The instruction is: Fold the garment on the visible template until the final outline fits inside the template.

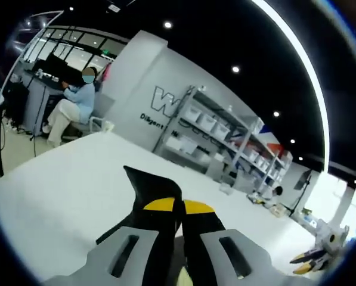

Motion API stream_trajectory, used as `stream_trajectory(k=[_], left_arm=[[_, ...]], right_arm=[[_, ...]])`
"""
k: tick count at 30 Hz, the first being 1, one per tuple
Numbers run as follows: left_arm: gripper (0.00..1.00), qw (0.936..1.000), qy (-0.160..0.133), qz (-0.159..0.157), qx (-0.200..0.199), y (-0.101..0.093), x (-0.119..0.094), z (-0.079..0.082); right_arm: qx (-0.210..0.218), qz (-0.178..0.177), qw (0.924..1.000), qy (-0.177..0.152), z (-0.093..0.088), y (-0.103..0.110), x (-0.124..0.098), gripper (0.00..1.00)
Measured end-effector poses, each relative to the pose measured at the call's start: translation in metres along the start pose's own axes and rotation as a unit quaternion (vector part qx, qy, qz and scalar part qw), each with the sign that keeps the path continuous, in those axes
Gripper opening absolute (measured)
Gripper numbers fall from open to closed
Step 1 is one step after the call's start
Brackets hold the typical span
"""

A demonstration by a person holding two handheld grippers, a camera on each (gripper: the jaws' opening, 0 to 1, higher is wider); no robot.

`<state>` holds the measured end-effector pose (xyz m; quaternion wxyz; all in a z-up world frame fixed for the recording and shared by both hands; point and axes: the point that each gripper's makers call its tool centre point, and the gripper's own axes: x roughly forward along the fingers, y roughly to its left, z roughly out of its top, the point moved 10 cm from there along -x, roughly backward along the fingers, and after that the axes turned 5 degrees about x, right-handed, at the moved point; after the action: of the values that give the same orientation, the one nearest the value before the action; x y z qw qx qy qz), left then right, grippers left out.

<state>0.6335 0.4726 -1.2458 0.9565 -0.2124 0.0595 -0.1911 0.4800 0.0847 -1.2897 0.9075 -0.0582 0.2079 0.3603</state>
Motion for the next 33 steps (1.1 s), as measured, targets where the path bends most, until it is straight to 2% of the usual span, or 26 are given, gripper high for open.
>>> stream_trajectory(k=[7, 10, 16, 20, 22, 24, 33], left_arm=[[0.01, 0.9980, 0.013, -0.061, 0.001, -0.044, 0.037, -0.010], [0.01, 0.9963, 0.025, -0.083, 0.007, -0.064, 0.052, -0.022], [0.01, 0.9928, 0.052, -0.106, 0.023, -0.091, 0.069, -0.047], [0.01, 0.9906, 0.069, -0.112, 0.039, -0.110, 0.081, -0.064], [0.01, 0.9876, 0.087, -0.114, 0.064, -0.118, 0.086, -0.074], [0.01, 0.9866, 0.094, -0.115, 0.067, -0.125, 0.092, -0.084], [0.01, 0.9779, 0.139, -0.125, 0.094, -0.142, 0.109, -0.120]], right_arm=[[0.007, -0.009, 0.9999, -0.001, -0.005, 0.000, -0.012, 0.20], [0.010, -0.014, 0.9999, -0.001, -0.008, -0.001, -0.018, 0.20], [0.013, -0.019, 0.9997, 0.003, -0.012, -0.002, -0.025, 0.20], [0.015, -0.022, 0.9996, 0.006, -0.014, -0.004, -0.028, 0.20], [0.017, -0.022, 0.9996, 0.007, -0.015, -0.004, -0.029, 0.20], [0.016, -0.022, 0.9996, 0.010, -0.015, -0.005, -0.030, 0.20], [0.015, -0.024, 0.9995, 0.016, -0.017, -0.009, -0.036, 0.20]])
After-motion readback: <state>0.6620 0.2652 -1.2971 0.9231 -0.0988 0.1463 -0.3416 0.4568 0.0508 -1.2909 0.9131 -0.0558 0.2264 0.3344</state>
